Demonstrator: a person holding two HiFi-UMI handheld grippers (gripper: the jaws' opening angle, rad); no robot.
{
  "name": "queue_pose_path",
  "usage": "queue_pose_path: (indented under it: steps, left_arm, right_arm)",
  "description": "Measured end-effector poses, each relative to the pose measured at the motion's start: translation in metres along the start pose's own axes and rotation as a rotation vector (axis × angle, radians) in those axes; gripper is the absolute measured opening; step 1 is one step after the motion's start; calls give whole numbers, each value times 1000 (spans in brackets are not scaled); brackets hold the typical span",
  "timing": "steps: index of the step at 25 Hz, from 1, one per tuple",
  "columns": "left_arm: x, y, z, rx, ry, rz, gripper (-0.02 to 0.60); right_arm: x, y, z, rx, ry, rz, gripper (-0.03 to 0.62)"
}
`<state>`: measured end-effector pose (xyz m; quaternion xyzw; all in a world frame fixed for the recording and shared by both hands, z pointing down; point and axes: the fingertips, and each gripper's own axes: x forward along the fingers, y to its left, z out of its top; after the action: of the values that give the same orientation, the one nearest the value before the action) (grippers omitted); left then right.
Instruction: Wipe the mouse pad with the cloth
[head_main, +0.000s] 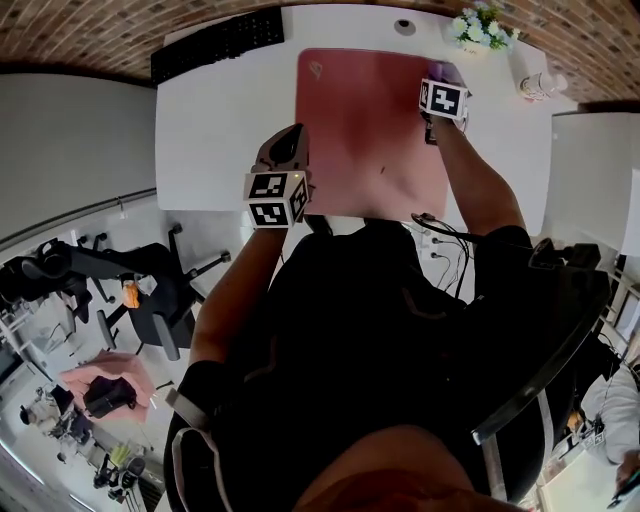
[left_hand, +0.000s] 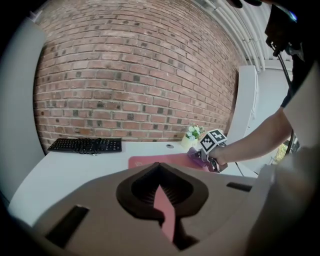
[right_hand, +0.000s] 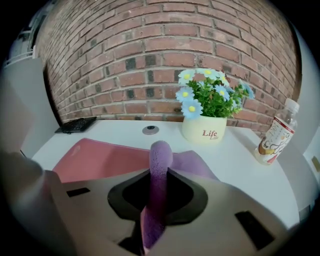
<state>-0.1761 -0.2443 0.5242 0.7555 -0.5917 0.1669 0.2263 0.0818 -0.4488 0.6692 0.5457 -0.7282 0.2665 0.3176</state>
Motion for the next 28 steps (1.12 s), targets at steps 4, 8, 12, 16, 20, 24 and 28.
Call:
queue_pose_path:
  steps: [4, 8, 12, 16, 20, 24, 28]
  left_arm:
    - [-9, 12, -7, -19, -2, 23, 5]
    - [-21, 23, -16, -55, 6, 43, 3]
    - [-32, 32, -19, -54, 4, 56, 5]
    - [-42, 41, -18, -47, -13, 77, 5]
    - [-51, 50, -17, -51, -25, 91, 5]
    - [-60, 58, -21, -79, -25, 98, 3]
    - [-71, 67, -28, -85, -21, 107, 3]
  right_arm:
    - [3, 18, 0, -6, 7, 20, 60]
    - [6, 41, 3, -20, 11, 47, 60]
    - [9, 64, 5, -28, 15, 67, 60]
    - [12, 89, 7, -44, 25, 85, 60]
    - [15, 121, 11, -77, 34, 127, 60]
    - [18, 155, 15, -73, 41, 177, 60]
    - [21, 184, 19, -93, 49, 206, 60]
